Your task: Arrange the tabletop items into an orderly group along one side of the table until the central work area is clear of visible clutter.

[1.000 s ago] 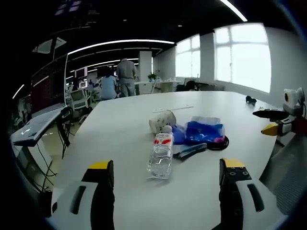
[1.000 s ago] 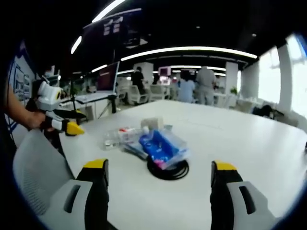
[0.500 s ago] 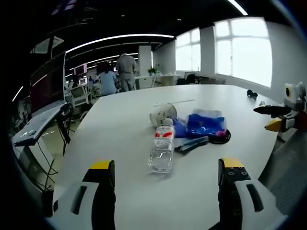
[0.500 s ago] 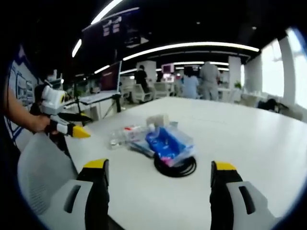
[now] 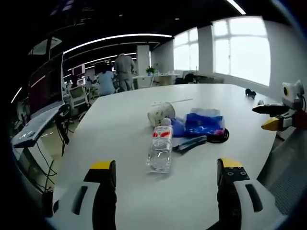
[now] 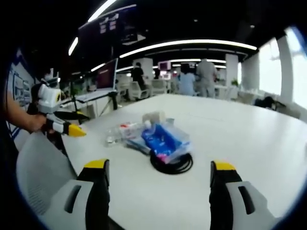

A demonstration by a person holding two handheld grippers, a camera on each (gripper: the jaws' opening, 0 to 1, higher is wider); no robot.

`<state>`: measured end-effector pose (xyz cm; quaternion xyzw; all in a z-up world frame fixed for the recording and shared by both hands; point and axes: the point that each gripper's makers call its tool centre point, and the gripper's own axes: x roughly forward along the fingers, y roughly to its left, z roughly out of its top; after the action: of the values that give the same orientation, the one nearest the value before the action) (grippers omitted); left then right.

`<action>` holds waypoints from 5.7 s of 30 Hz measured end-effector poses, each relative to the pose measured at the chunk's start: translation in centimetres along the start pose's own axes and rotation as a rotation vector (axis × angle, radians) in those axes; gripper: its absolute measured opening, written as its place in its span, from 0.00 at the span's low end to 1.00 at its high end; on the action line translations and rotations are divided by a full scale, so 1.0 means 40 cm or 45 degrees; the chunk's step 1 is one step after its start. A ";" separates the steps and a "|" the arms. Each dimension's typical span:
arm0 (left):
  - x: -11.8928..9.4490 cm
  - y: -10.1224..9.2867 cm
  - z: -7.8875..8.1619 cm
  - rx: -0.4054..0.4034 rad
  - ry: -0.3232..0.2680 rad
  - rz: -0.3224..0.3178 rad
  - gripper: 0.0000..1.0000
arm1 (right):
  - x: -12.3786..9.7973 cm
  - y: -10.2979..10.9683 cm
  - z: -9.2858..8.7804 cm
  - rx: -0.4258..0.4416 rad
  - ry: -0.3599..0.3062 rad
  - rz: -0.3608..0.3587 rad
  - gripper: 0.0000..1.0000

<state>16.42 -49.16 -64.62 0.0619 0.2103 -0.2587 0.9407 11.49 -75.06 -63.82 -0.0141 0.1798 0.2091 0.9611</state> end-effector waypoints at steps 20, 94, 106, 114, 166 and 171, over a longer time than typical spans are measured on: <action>0.010 -0.017 -0.015 -0.001 0.039 -0.049 0.86 | 0.009 0.013 -0.016 0.011 0.083 0.042 0.85; 0.265 -0.012 0.046 0.044 0.151 -0.211 0.71 | 0.287 0.041 0.052 0.020 0.138 0.186 0.65; 0.318 -0.004 0.033 0.047 0.195 -0.213 0.67 | 0.297 0.023 0.035 0.030 0.170 0.173 0.62; 0.353 0.003 0.034 0.032 0.214 -0.200 0.64 | 0.311 0.019 0.030 0.036 0.178 0.173 0.61; 0.426 0.003 -0.009 0.129 0.397 -0.204 0.36 | 0.340 0.023 0.025 0.038 0.212 0.194 0.56; 0.403 0.002 -0.011 0.151 0.388 -0.213 0.36 | 0.344 0.026 0.032 0.052 0.208 0.200 0.55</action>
<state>28.82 -56.43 -71.92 0.1379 0.3391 -0.3356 0.8680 23.16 -68.52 -67.42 0.0026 0.2625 0.2780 0.9240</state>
